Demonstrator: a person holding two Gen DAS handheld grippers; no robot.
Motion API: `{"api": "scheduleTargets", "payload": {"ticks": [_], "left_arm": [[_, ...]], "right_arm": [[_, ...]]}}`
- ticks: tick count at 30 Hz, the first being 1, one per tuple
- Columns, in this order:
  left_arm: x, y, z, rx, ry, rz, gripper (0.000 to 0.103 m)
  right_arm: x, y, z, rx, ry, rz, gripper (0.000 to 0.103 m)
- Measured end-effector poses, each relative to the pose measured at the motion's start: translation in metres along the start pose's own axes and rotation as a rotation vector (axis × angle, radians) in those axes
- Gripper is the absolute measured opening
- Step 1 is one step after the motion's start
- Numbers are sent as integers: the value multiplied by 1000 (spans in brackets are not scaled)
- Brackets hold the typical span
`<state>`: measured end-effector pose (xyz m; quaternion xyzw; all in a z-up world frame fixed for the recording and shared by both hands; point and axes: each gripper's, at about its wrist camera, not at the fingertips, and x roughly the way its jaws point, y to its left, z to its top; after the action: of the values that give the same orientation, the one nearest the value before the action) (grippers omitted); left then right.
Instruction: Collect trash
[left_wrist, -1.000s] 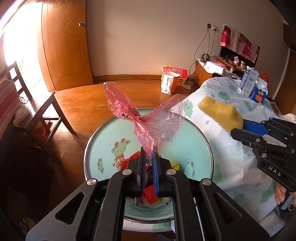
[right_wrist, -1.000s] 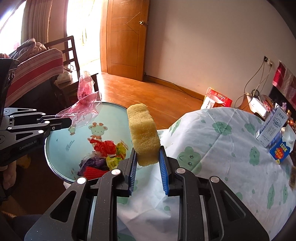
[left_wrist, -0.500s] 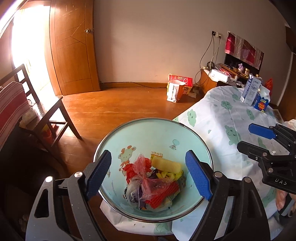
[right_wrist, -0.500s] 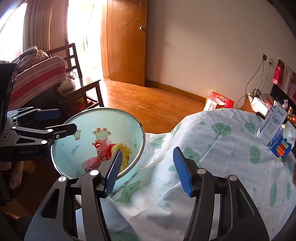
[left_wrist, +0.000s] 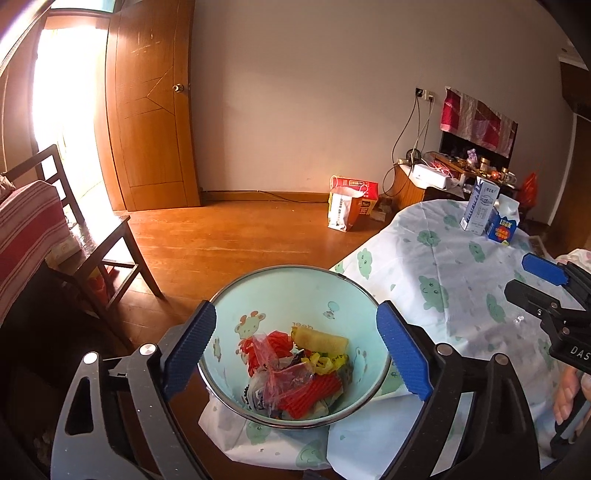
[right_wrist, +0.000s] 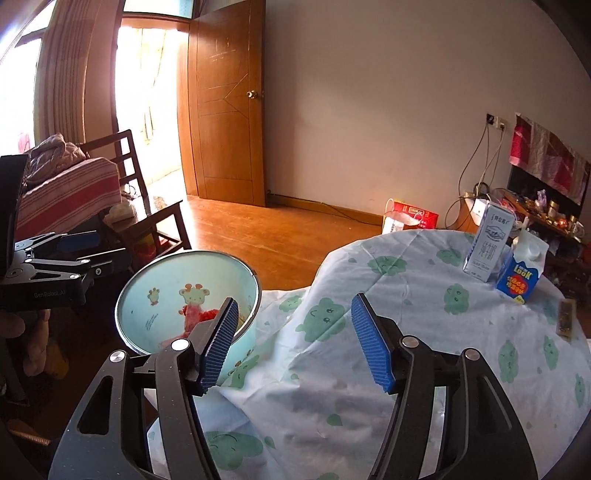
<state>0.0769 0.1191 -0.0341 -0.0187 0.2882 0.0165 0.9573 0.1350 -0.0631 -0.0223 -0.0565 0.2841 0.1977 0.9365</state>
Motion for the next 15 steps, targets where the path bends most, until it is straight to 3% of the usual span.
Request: {"api": "scheduleTargets", "payload": {"ticks": [15], "left_arm": [[-16, -7, 2, 6, -43, 3, 90]], "right_arm": [[-32, -11, 1, 42, -63, -32, 66]]}}
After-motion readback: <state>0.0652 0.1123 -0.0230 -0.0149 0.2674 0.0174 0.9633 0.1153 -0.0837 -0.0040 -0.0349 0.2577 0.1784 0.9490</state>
